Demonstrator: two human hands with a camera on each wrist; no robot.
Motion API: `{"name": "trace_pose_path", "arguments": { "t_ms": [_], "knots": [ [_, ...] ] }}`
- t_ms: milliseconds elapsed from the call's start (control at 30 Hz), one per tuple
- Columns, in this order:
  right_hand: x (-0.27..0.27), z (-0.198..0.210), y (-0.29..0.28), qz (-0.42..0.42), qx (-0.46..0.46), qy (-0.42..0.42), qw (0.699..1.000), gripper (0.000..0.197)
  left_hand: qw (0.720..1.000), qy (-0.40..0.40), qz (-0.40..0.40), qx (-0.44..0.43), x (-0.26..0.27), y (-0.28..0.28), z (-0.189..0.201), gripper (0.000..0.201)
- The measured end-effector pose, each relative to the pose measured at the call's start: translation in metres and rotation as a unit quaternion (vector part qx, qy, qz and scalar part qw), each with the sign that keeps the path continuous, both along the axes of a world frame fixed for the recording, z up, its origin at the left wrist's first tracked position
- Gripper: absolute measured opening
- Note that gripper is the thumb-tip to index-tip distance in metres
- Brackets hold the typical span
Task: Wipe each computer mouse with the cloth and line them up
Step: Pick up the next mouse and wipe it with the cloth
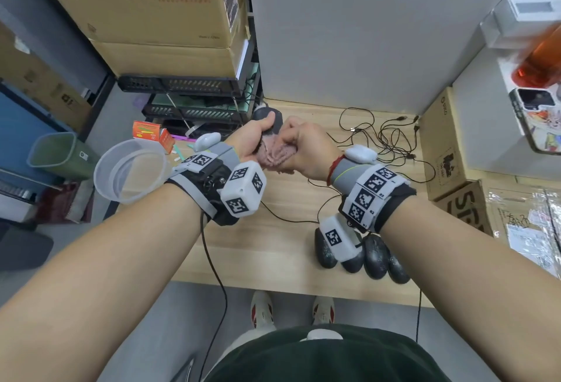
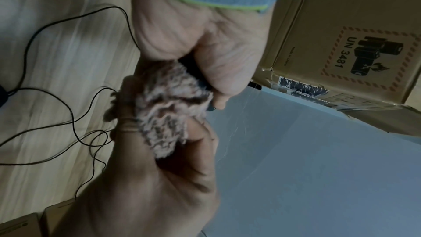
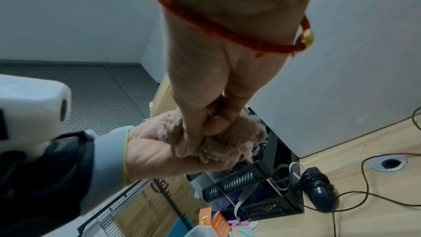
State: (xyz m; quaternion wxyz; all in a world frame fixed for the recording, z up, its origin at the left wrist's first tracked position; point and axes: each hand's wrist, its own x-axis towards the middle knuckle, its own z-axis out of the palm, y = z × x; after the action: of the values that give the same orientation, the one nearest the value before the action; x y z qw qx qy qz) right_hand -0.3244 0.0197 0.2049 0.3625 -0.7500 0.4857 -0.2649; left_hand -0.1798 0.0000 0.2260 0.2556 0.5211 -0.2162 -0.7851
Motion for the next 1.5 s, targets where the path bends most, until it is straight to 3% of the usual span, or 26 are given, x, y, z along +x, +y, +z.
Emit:
{"name": "trace_pose_path", "arguments": {
  "t_ms": [100, 200, 300, 433, 567, 767, 833, 933, 1033, 1133, 1267, 1400, 1500],
  "knots": [
    [-0.011, 0.000, -0.008, -0.011, 0.015, 0.028, 0.999, 0.025, 1.000, -0.004, -0.001, 0.000, 0.002, 0.001, 0.001, 0.056],
    [-0.021, 0.002, -0.016, -0.106, 0.039, -0.017, 0.993, 0.023, 1.000, -0.026, 0.002, -0.006, -0.002, 0.005, 0.003, 0.061],
    [-0.021, 0.002, -0.022, -0.187, -0.019, 0.006, 0.982, 0.015, 0.998, -0.016, 0.058, -0.004, -0.008, 0.004, 0.000, 0.068],
    [-0.007, 0.004, -0.012, -0.133, -0.035, -0.052, 0.989, 0.015, 0.994, -0.013, 0.105, -0.002, -0.007, -0.002, -0.001, 0.072],
    [-0.004, 0.006, -0.007, -0.057, -0.036, -0.065, 0.996, 0.013, 0.996, -0.051, 0.073, -0.007, 0.002, -0.004, 0.003, 0.059],
    [-0.015, 0.004, -0.028, -0.193, 0.024, -0.091, 0.977, 0.027, 0.997, -0.076, 0.011, -0.021, -0.008, 0.007, 0.009, 0.050],
    [-0.015, 0.005, -0.027, -0.182, 0.020, -0.092, 0.979, 0.022, 0.996, -0.082, 0.007, -0.029, -0.010, 0.008, 0.010, 0.046],
    [-0.005, 0.007, -0.019, -0.101, -0.004, -0.073, 0.992, 0.014, 0.995, -0.084, 0.016, -0.046, -0.008, 0.004, 0.010, 0.042],
    [0.004, 0.008, -0.010, -0.015, 0.016, -0.071, 0.997, 0.016, 0.996, -0.074, 0.014, -0.044, -0.002, 0.002, 0.007, 0.052],
    [-0.003, 0.010, -0.018, -0.066, 0.012, -0.071, 0.995, 0.021, 0.993, -0.106, -0.012, -0.058, -0.004, 0.006, 0.008, 0.041],
    [-0.013, 0.006, -0.029, -0.190, 0.018, -0.058, 0.980, 0.024, 0.993, -0.112, 0.002, -0.046, -0.010, 0.010, 0.008, 0.047],
    [-0.005, 0.012, -0.017, -0.126, -0.003, -0.085, 0.988, 0.010, 0.996, -0.077, -0.008, -0.050, -0.012, 0.011, 0.014, 0.054],
    [0.003, 0.019, -0.005, -0.038, -0.025, -0.075, 0.996, 0.009, 0.999, -0.019, 0.030, -0.021, -0.012, 0.008, 0.014, 0.083]
  ]
}}
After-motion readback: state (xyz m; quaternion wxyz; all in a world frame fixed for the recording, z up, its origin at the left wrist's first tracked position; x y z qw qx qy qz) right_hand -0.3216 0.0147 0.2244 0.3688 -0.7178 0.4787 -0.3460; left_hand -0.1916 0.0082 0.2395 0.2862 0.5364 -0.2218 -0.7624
